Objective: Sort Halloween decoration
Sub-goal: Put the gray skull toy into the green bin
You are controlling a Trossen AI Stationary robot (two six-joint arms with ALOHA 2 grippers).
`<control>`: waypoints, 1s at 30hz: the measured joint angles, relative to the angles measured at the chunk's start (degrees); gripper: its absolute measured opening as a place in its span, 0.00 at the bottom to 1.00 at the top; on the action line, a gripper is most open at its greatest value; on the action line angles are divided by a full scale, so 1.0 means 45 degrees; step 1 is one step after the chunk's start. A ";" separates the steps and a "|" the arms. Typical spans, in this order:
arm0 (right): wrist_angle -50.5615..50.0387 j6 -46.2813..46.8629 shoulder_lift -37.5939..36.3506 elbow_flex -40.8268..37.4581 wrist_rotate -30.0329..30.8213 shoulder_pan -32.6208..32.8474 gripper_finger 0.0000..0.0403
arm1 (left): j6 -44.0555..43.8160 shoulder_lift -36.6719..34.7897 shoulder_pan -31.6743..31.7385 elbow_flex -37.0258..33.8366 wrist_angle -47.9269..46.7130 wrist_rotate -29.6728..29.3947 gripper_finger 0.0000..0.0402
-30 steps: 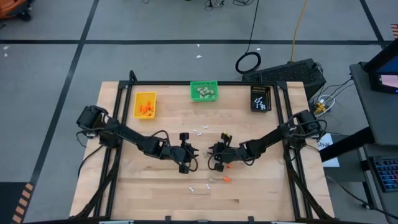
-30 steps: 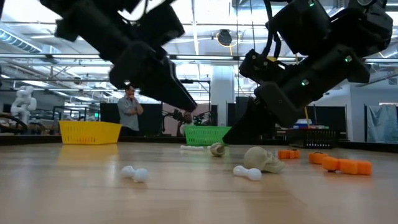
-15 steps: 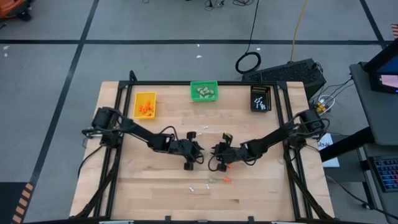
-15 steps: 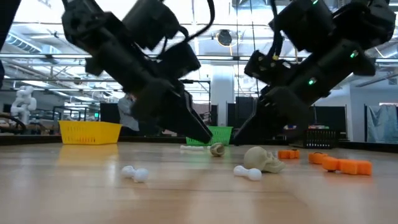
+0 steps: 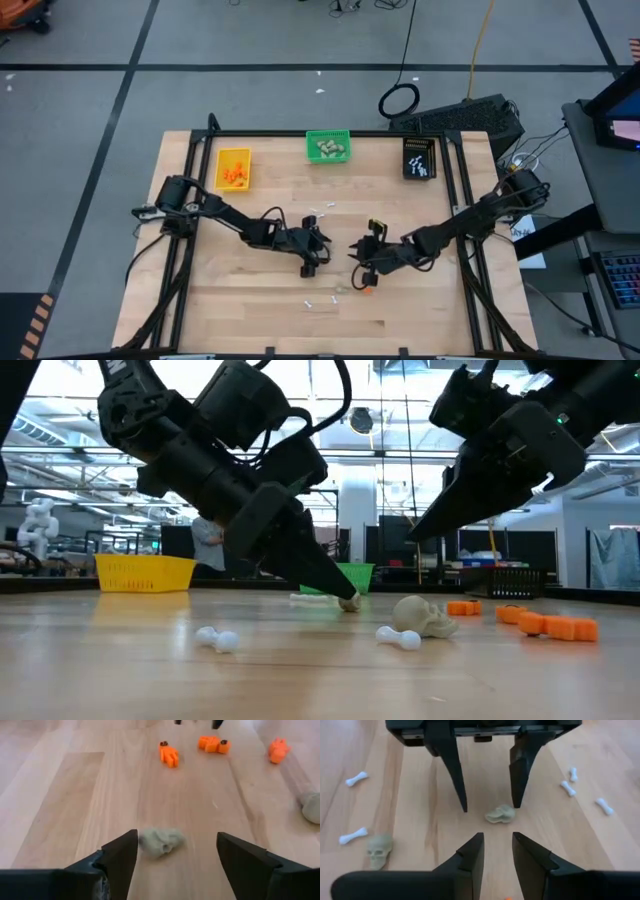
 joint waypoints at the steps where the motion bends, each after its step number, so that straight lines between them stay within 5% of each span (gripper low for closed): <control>1: 0.0005 -0.0039 0.0000 0.0000 0.0139 0.0069 0.21 | 0.0113 0.0003 -0.0009 0.0000 0.0019 -0.0063 0.68; 30: 0.0209 -0.0469 0.0005 -0.0005 0.0449 0.0216 0.21 | 0.0335 0.1054 -0.0083 0.0015 0.1250 0.0261 0.64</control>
